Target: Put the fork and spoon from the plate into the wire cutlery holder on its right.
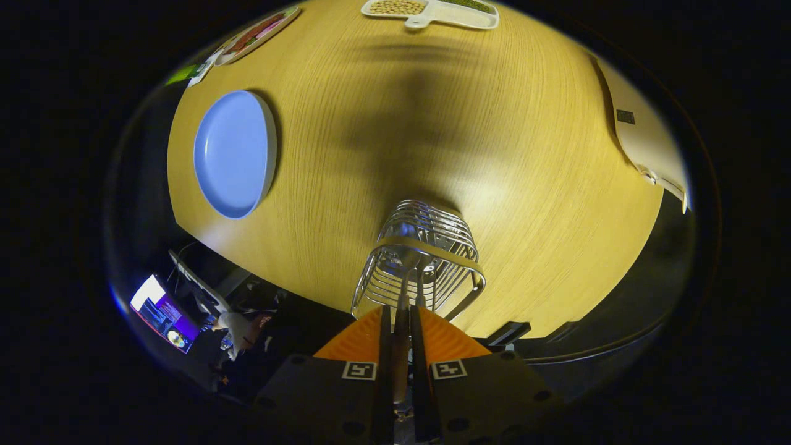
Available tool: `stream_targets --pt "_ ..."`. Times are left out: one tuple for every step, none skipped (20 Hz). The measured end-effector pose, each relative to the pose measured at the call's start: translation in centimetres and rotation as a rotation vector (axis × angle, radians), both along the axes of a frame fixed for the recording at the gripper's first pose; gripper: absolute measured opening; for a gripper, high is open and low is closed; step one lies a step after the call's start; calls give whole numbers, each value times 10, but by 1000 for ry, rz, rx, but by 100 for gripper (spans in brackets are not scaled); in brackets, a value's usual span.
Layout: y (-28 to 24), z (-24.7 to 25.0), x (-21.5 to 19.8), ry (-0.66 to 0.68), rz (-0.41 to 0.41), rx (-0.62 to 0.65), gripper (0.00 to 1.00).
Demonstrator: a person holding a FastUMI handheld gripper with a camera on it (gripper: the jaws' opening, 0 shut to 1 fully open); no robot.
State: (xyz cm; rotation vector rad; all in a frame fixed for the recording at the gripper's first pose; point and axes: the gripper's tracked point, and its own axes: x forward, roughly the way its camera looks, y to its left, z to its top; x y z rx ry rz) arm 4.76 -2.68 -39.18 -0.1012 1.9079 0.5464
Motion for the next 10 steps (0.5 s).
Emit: stream_targets --pt "-1 2 2 -24 -8 13 24" --pt "0 3 5 -57 -24 30 26" --pt "1 5 9 -93 -46 48 29" --pt "2 9 13 -130 -69 66 31" --pt "2 13 16 -171 -86 81 36" --pt "1 17 19 -213 -100 97 42" --pt "2 25 20 -256 -117 118 48" --pt "2 30 23 -305 -132 134 52" --pt "0 36 25 -355 -145 146 64" --pt "-1 42 25 -405 -161 156 74"
